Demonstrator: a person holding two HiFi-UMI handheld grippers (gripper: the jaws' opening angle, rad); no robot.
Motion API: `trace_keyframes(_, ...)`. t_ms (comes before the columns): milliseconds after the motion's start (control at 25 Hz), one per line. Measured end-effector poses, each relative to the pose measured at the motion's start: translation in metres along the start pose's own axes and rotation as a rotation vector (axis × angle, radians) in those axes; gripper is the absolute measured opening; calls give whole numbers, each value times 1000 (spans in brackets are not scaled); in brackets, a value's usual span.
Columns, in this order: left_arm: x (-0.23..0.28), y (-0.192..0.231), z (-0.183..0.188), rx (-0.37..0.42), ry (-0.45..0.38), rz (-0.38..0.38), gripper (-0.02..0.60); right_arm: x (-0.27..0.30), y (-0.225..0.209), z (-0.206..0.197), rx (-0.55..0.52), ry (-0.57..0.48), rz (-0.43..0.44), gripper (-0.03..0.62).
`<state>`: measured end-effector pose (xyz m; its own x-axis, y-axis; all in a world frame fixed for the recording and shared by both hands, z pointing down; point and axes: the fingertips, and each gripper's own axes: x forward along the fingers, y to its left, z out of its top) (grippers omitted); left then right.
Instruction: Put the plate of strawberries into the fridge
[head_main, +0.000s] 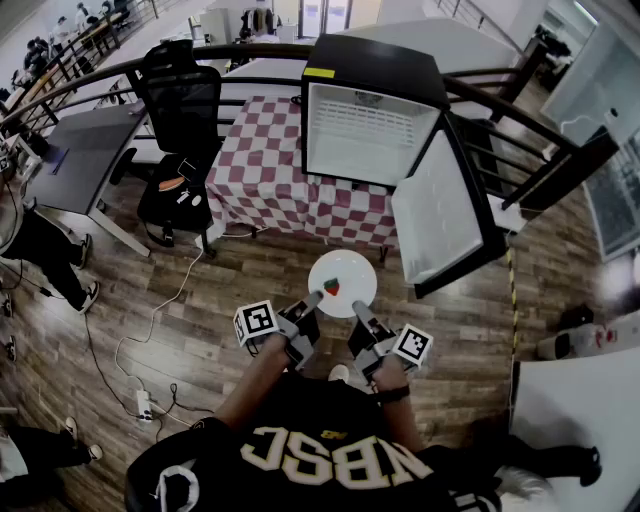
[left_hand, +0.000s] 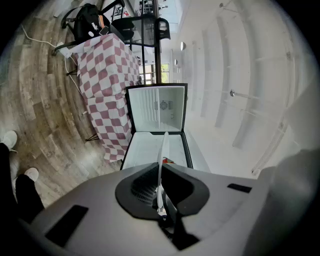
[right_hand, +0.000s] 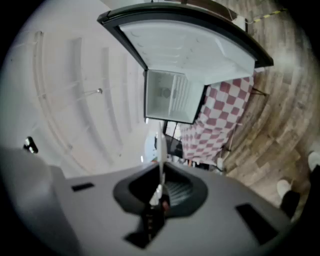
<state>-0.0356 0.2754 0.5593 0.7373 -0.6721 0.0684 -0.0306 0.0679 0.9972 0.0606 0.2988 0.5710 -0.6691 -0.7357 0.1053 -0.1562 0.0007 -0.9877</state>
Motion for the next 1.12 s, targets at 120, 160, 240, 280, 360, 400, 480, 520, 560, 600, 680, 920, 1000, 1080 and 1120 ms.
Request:
trace_keyframes(120,-13,0,10,11,-6,3,28,8,3,-10,-16,7,-11,41)
trace_keyframes(160,-18,1,14,14,-7,5,28,12,5,-14,-21,8,-10,40)
trace_keyframes(240,-28,2,23,16,-9,7,28,21,11,-23,-27,10,-5,41)
trace_keyframes(280,-32,2,28,18,-10,5,28,26,12,-28,-30,10,-7,40)
trace_keyframes(360,-41,2,36,17,-11,-1,28,34,11,-37,-37,11,-16,41)
trace_keyframes(400,-46,2,40,19,-12,-1,28,39,11,-42,-39,12,-19,41)
trace_keyframes(480,-55,5,48,27,-11,6,28,47,12,-52,-45,11,-22,40)
trace_keyframes(520,-59,5,52,31,-9,8,28,50,12,-56,-51,10,-24,40)
trace_keyframes(560,-62,5,55,34,-6,5,28,53,12,-59,-55,6,-26,41)
trace_keyframes(600,-64,4,57,33,0,-1,28,55,12,-62,-53,-1,-25,41)
trace_keyframes(680,-67,5,60,27,15,-2,28,56,13,-66,-34,-22,-16,41)
trace_keyframes(920,-62,24,59,-1,48,21,29,56,-3,-62,-15,-60,-26,41)
trace_keyframes(1000,-52,24,64,-20,50,12,29,63,-4,-52,-22,-63,-16,41)
trace_keyframes(1080,-38,23,73,-16,48,13,29,72,-6,-37,-42,-62,-14,41)
trace_keyframes(1120,-29,22,80,-10,44,16,29,78,-8,-27,-54,-60,-14,41)
